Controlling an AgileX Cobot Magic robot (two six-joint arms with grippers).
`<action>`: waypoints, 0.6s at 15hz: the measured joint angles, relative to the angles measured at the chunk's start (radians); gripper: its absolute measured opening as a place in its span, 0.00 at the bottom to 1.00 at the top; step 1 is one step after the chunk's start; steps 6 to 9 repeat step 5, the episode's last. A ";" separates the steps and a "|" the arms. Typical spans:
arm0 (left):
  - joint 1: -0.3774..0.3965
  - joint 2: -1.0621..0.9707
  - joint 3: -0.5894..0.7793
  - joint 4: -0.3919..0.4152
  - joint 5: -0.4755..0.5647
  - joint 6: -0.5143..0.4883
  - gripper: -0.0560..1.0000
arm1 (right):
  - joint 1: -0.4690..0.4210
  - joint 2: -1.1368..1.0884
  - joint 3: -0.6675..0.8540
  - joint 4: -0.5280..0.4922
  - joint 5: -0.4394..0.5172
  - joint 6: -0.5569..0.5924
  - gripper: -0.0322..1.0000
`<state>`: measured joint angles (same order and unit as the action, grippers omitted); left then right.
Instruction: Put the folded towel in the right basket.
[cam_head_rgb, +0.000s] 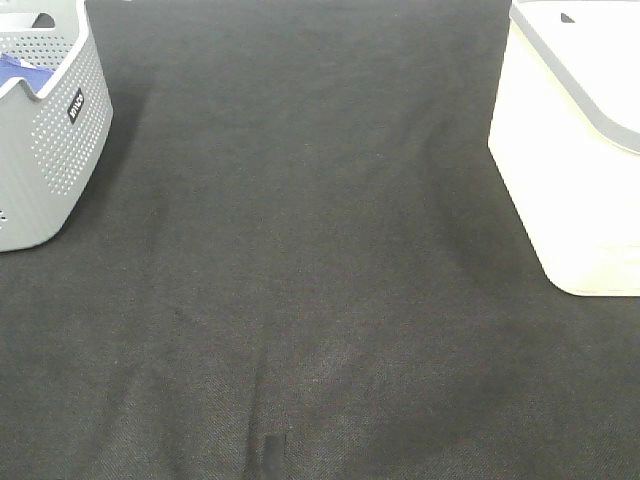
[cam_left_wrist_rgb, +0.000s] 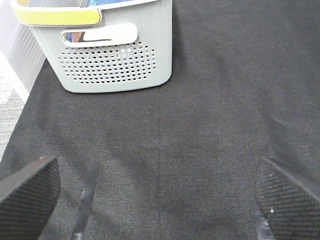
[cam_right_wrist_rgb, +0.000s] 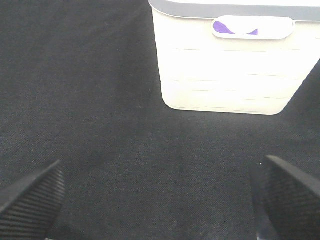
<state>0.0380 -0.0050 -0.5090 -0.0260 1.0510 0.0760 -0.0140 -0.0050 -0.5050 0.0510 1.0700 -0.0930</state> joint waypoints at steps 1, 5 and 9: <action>0.000 0.000 0.000 0.000 0.000 0.000 0.99 | 0.000 0.000 0.000 0.000 0.000 0.000 0.96; 0.000 0.000 0.000 0.000 0.000 0.000 0.99 | 0.000 0.000 0.000 0.000 0.000 0.001 0.96; 0.000 0.000 0.000 0.000 0.000 0.000 0.99 | 0.000 0.000 0.000 0.000 0.000 0.001 0.96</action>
